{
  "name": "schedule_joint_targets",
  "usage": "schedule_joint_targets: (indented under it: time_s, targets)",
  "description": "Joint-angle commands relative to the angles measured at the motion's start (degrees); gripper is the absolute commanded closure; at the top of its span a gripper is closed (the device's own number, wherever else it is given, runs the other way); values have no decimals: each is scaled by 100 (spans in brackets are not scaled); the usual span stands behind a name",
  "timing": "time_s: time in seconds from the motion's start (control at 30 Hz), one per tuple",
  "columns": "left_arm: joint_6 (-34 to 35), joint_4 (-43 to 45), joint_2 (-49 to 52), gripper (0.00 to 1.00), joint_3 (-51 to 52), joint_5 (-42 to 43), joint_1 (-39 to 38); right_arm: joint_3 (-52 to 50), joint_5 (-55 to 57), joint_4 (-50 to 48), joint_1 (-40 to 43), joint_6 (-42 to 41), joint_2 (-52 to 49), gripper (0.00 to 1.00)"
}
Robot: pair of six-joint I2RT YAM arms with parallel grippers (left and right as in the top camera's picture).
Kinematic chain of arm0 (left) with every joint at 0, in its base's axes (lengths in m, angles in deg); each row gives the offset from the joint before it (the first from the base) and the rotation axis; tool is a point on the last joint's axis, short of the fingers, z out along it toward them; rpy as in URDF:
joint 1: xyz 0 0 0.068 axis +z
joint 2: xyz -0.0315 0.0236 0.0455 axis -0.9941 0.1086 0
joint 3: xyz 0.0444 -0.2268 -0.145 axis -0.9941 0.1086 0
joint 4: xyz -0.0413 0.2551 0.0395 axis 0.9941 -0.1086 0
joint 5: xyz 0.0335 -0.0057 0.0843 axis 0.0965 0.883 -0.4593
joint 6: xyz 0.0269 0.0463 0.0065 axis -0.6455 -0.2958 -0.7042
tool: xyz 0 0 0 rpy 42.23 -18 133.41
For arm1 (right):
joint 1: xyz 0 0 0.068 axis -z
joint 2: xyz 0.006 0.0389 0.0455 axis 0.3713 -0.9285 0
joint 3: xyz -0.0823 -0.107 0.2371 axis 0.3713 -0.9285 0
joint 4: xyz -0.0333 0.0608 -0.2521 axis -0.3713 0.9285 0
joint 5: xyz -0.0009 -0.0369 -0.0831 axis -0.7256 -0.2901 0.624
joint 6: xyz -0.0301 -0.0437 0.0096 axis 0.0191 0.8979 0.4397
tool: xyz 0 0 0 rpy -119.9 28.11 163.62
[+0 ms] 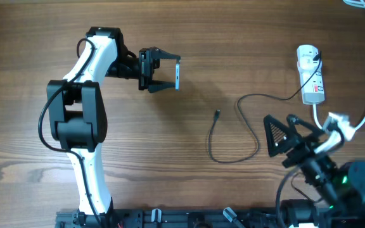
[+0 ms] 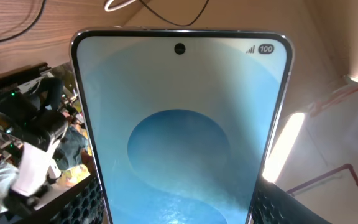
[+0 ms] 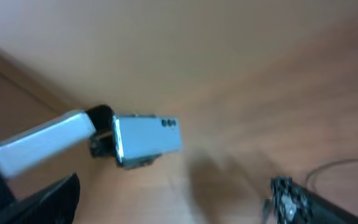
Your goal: Plug charger to phone and switch on socket
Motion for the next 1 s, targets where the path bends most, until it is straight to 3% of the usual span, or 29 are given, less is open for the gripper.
schedule_joint_targets:
  time_s: [0.0, 0.1, 0.13, 0.2, 0.3, 0.4, 0.57, 0.67, 0.83, 0.97]
  targets:
    - [-114, -33, -258, 34, -7, 238, 31, 960, -341, 929, -17, 726, -938, 0]
    - [-114, -33, -258, 34, -7, 238, 31, 1023, -544, 1126, -17, -437, -1344, 0]
    - [-114, -35, -256, 34, -7, 238, 31, 1016, -800, 1106, -17, -367, -1416, 0]
    - [-114, -35, -256, 34, -7, 238, 31, 1023, -1897, 754, -17, 538, -1613, 0]
    - [-114, -35, -256, 34, -7, 238, 31, 1300, -1971, 1143, -48, 831, -1867, 1]
    - [-111, -35, -256, 34, -7, 238, 31, 2310, -549, 2599, -345, 1377, -2465, 1]
    - [-114, -35, -256, 34, -7, 238, 31, 3818, 1434, 4262, -1095, 1508, -3615, 1]
    - [-114, -33, -256, 34, -7, 238, 31, 4107, 1711, 4413, -1759, 1425, -4113, 1]
    - [-114, -33, -258, 34, -7, 238, 31, 4859, 2826, 4433, -3510, 560, -5112, 1]
    - [-116, -33, -258, 34, -7, 238, 31, 5641, 3554, 4601, -4415, 52, -6111, 1]
